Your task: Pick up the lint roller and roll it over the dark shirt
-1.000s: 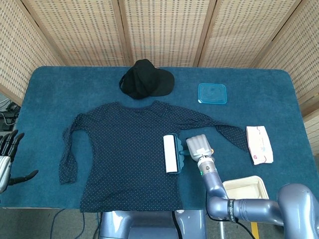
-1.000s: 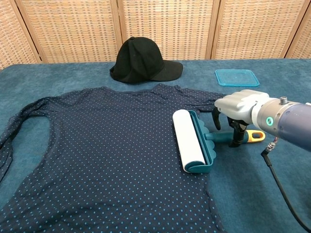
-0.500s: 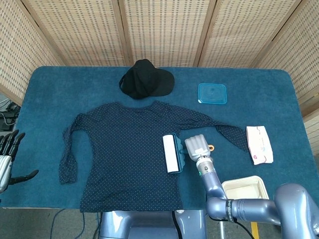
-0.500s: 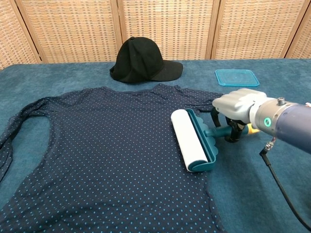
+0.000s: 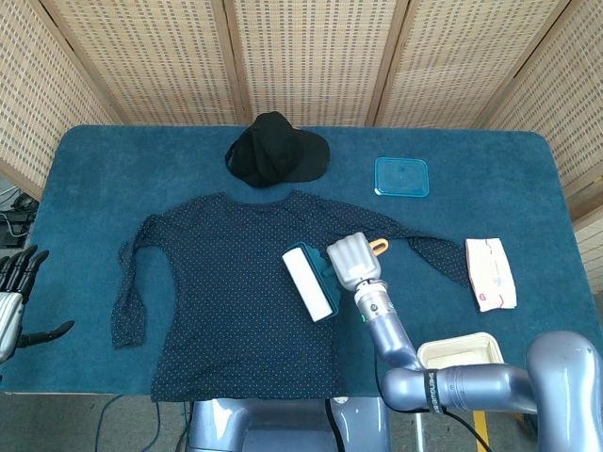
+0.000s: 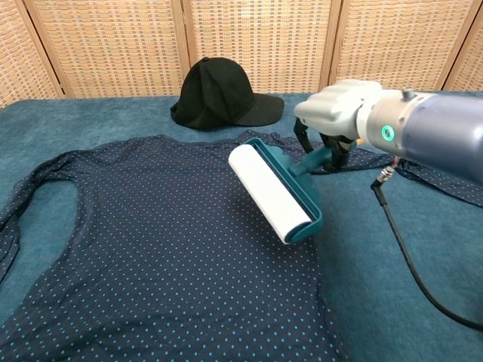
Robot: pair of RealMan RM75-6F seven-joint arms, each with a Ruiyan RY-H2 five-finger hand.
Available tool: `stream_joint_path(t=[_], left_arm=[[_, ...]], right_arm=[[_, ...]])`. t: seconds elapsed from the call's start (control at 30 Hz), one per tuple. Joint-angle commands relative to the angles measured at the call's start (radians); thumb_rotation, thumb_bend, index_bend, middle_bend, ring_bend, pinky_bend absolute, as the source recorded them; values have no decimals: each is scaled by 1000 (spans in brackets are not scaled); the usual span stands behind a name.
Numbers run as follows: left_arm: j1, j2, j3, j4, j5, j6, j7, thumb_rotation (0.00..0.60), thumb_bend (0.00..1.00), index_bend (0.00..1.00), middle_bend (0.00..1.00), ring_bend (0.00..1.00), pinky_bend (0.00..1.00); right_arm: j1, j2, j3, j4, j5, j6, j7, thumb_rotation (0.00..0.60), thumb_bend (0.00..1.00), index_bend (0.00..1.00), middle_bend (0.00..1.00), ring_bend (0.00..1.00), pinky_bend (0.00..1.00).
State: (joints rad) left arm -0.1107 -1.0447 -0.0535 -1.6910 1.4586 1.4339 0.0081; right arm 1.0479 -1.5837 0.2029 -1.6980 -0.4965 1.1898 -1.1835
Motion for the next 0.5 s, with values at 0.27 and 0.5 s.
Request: stream_joint_path(t=[0.27, 0.5], left_arm=[[-15, 3, -6, 9, -20, -30, -22, 600, 0, 0, 0, 0, 0], [-25, 3, -8, 18, -35, -52, -31, 600, 0, 0, 0, 0, 0]], right_arm=[[132, -101, 16, 5, 92, 37, -155, 600, 799, 719, 1000, 1000, 1000], [186, -190, -35, 26, 75, 58, -232, 600, 801, 723, 1000, 1000, 1000]])
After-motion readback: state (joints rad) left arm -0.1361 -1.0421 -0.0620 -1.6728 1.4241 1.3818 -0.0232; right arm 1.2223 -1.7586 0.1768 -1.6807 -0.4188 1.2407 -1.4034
